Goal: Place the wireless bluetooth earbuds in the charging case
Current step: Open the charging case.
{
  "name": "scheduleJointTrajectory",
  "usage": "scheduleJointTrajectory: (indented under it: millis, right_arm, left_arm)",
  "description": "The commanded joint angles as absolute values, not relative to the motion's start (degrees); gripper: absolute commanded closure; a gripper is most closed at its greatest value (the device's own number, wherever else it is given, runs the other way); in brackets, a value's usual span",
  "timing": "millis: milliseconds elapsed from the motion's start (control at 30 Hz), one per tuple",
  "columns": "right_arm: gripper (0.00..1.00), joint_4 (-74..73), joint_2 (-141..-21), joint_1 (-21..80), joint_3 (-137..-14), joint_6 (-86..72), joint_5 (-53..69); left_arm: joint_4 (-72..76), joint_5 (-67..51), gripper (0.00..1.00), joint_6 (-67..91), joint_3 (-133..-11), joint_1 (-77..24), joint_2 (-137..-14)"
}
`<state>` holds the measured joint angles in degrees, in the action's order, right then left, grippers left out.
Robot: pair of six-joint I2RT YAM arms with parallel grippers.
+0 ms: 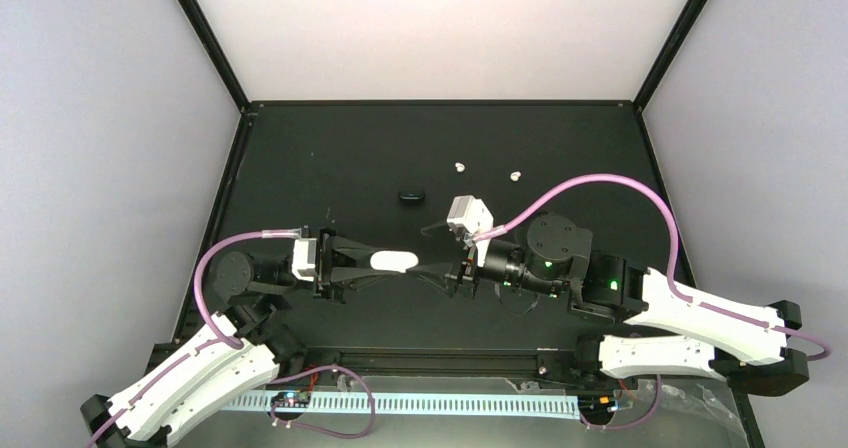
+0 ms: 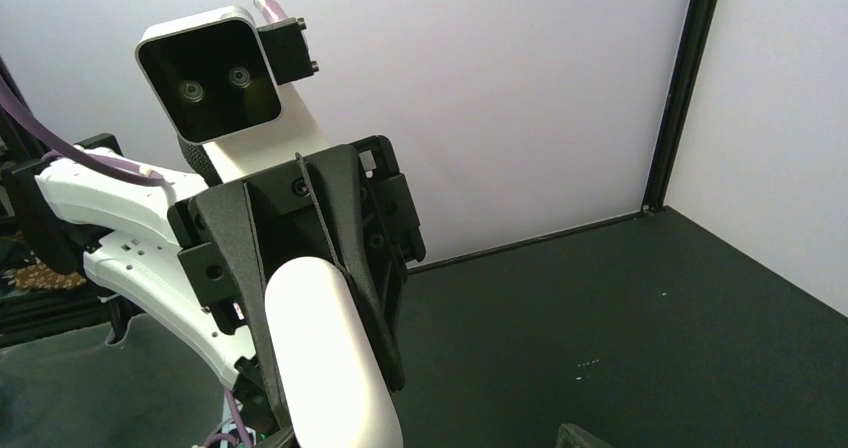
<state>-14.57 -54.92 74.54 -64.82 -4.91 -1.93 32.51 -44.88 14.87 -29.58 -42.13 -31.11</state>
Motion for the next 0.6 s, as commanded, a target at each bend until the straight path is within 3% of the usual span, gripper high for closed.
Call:
scheduleJointTrajectory:
  millis: [0,567]
  right_arm:
    - [0.34,-11.21,-54.83,74.18,-66.45,-5.26,-6.15]
    - [0.34,-10.31,-53.92,73.74,-65.41,-5.78,-9.41]
  left_arm:
    - [32.91,-46.52,0.99,12.85,-29.27,-42.89,-30.79]
    - [31.08,-44.56,0.98,11.94,-29.01,-42.98,-31.89]
